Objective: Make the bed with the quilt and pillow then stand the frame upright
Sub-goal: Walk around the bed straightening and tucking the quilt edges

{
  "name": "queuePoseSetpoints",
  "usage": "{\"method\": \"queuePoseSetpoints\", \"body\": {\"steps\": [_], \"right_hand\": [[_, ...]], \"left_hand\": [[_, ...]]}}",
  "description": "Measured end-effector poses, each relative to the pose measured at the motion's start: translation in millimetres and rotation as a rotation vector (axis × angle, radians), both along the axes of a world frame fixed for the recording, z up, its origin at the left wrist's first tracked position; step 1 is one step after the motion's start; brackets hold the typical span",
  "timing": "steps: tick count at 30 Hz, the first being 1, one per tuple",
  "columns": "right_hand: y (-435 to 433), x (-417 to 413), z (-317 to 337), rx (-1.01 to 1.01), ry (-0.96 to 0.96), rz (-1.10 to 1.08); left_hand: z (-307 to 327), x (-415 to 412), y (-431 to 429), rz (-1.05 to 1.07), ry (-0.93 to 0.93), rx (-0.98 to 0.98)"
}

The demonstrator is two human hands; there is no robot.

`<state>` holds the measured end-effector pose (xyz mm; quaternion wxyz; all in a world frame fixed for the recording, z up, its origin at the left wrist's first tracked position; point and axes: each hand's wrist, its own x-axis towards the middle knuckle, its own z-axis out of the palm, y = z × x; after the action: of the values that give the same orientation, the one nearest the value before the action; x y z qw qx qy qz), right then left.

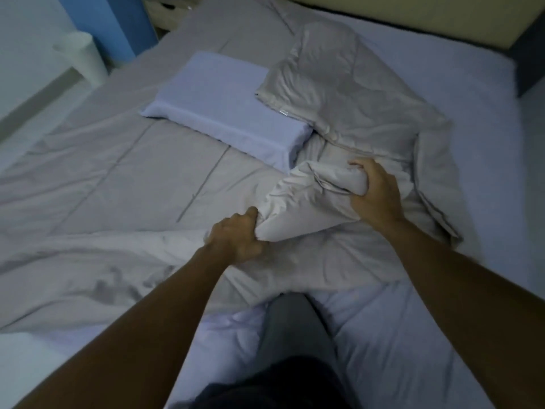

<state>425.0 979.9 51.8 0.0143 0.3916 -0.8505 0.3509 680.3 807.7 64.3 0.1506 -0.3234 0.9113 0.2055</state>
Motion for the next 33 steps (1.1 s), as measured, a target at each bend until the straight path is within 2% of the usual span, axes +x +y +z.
{"method": "queuePoseSetpoints", "body": {"steps": [8, 11, 14, 18, 22, 26, 29, 33], "right_hand": [[170.6, 144.6, 43.0, 0.126, -0.189, -0.164], [216.6, 188.9, 53.2, 0.161, -0.312, -0.205], [254.8, 224.7, 60.9, 0.270, -0.357, -0.234], [303.7, 259.0, 61.8, 0.356, -0.410, -0.228], [356.9, 279.0, 51.3, 0.419, -0.494, -0.167], [416.4, 296.1, 45.4, 0.462, -0.635, -0.144], [467.2, 312.4, 48.2, 0.509, -0.699, -0.119], [541.9, 342.8, 49.4, 0.643, -0.790, -0.123]], "left_hand": [[25.3, 102.1, 109.4, -0.151, 0.037, 0.092], [30.9, 136.5, 134.2, -0.160, -0.003, 0.123], [37.4, 164.5, 163.9, -0.179, -0.074, 0.122], [38.5, 198.8, 206.2, -0.166, -0.173, 0.248], [39.4, 225.4, 259.8, -0.055, -0.164, 0.395], [35.6, 245.8, 318.0, 0.011, -0.196, 0.392], [25.6, 268.3, 359.4, -0.073, -0.194, 0.365], [18.5, 303.3, 419.0, -0.159, -0.060, 0.345]]}}
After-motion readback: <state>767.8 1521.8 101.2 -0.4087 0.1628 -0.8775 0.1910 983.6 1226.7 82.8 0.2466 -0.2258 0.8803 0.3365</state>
